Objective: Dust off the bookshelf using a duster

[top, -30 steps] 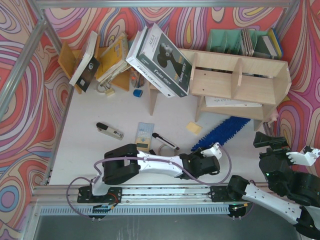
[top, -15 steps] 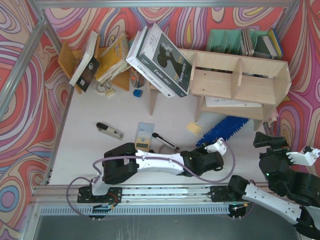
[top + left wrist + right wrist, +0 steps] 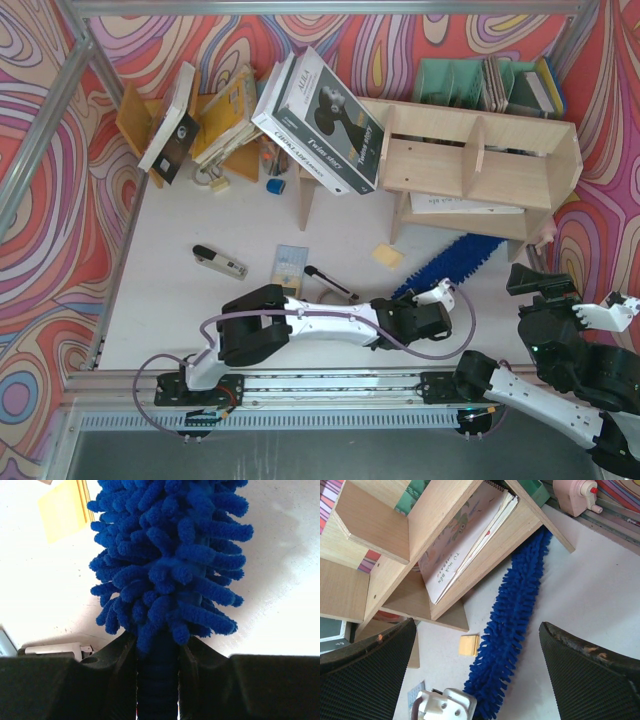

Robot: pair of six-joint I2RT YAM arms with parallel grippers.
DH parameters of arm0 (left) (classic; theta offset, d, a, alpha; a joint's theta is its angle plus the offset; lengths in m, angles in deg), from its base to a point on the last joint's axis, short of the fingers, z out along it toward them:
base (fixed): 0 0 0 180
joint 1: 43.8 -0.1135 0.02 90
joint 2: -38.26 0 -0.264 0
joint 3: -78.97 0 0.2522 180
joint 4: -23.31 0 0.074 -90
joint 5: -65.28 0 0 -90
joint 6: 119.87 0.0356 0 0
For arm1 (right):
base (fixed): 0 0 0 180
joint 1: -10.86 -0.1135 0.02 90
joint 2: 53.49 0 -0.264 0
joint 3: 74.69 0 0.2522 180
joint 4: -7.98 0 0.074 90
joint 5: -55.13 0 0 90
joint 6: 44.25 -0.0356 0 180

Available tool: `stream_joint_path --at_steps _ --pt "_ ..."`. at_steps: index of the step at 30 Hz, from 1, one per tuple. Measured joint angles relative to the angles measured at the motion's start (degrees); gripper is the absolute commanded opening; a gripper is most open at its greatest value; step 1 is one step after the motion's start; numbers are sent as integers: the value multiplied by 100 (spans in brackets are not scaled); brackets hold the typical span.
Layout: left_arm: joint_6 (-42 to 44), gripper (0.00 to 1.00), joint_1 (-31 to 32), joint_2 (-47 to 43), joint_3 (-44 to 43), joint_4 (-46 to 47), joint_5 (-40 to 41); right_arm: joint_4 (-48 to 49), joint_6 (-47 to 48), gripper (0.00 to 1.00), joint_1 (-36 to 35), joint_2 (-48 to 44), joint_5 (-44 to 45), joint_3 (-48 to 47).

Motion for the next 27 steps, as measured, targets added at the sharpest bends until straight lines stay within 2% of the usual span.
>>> stream_joint_path --at_steps 5,16,27 --pt "59 0 31 -76 83 79 59 0 0 99 0 0 0 0" --pt "455 0 249 -1482 903 682 223 0 -17 99 0 0 0 0" --pt "269 0 317 -984 994 422 -221 0 -35 99 0 0 0 0"
